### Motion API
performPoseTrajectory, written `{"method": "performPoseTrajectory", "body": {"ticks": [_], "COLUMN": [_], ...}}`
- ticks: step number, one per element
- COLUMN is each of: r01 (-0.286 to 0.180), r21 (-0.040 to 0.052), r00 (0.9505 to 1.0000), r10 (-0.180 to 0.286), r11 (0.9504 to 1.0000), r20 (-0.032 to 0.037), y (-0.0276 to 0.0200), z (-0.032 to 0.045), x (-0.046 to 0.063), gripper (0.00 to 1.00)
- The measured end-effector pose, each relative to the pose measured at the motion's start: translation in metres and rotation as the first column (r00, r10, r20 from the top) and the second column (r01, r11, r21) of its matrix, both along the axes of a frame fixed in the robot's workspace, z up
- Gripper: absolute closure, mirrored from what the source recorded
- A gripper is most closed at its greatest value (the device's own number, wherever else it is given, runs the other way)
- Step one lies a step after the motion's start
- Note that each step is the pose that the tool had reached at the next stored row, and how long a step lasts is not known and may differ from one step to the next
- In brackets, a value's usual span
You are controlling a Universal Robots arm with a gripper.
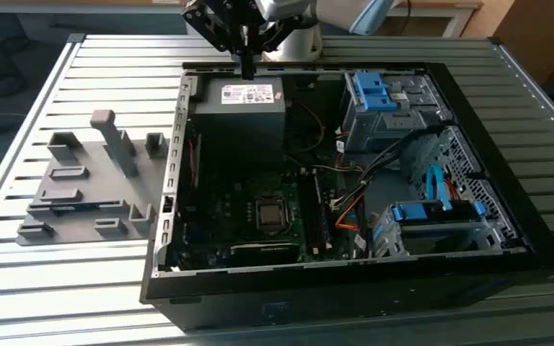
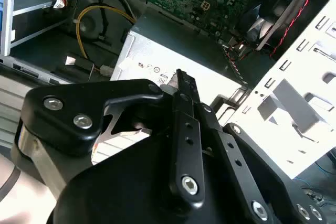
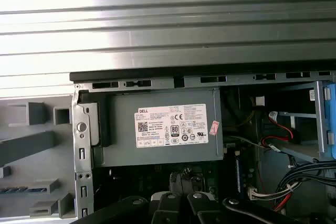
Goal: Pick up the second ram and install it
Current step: 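Reach for the second ram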
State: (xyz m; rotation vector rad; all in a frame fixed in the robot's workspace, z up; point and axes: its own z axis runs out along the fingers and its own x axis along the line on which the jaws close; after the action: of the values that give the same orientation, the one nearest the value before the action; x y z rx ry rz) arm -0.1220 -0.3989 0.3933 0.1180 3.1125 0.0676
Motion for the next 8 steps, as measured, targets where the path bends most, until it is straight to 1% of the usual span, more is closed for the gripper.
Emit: {"method": "performPoseTrajectory", "body": {"ticks": [8], "r01": [0.000], "r21": [0.0000], "r00": [1.0000], "r10": [0.000], "r11": [1.0000], "r20": [-0.0001], "y": [0.0000], "z": [0.0000], "x": [-0.0007], "gripper": [0.89]}}
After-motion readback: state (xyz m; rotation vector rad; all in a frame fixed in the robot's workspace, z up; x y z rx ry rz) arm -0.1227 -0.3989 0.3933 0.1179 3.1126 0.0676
